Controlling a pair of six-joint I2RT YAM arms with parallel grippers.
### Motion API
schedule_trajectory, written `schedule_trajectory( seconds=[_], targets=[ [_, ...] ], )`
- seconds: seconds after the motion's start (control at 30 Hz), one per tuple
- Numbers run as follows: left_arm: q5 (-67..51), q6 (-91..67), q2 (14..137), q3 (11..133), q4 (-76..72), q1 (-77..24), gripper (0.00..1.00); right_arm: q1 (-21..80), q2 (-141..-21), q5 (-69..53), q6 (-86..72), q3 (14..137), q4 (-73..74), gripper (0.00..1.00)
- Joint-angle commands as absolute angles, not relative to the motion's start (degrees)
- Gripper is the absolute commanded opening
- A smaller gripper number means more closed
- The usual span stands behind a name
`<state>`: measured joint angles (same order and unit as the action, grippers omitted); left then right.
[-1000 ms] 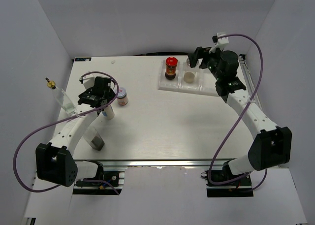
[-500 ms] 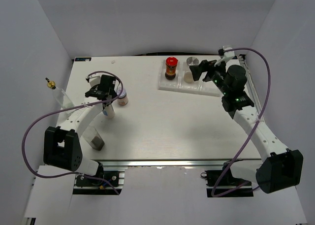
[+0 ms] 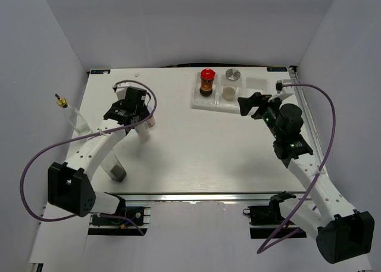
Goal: Organize the condiment bottles
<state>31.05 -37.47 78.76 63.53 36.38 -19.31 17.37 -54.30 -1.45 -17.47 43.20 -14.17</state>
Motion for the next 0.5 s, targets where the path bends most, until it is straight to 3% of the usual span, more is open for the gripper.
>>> schedule_trajectory(
  seconds=[0.0, 0.13, 0.27, 0.37, 0.47],
  targets=[
    [26.56, -32.44, 73.65, 71.27, 27.88, -25.11, 0.00, 17.14, -52.65, 9.56, -20.65, 41.05, -12.31, 0.89],
    [21.19, -26.29, 77.95, 78.91, 24.79, -31.63, 0.00, 16.44, -49.76, 17.21, -22.67, 38.86, -8.71, 0.89],
    [16.01, -20.85, 90.22, 89.71, 23.82, -36.73, 0.00, 11.96, -48.87, 22.15, -25.75, 36.83, -6.86, 0.89],
    [11.17, -17.94, 100.84, 102.44, 25.74, -39.28, 0.00, 8.88, -48.34, 22.41, -27.24, 36.30, -4.58, 0.89],
    [15.35, -13.04, 108.43, 116.51, 29.00, -42.44, 0.00, 7.04, -46.15, 23.02, -27.69, 34.99, -3.52, 0.89]
  ],
)
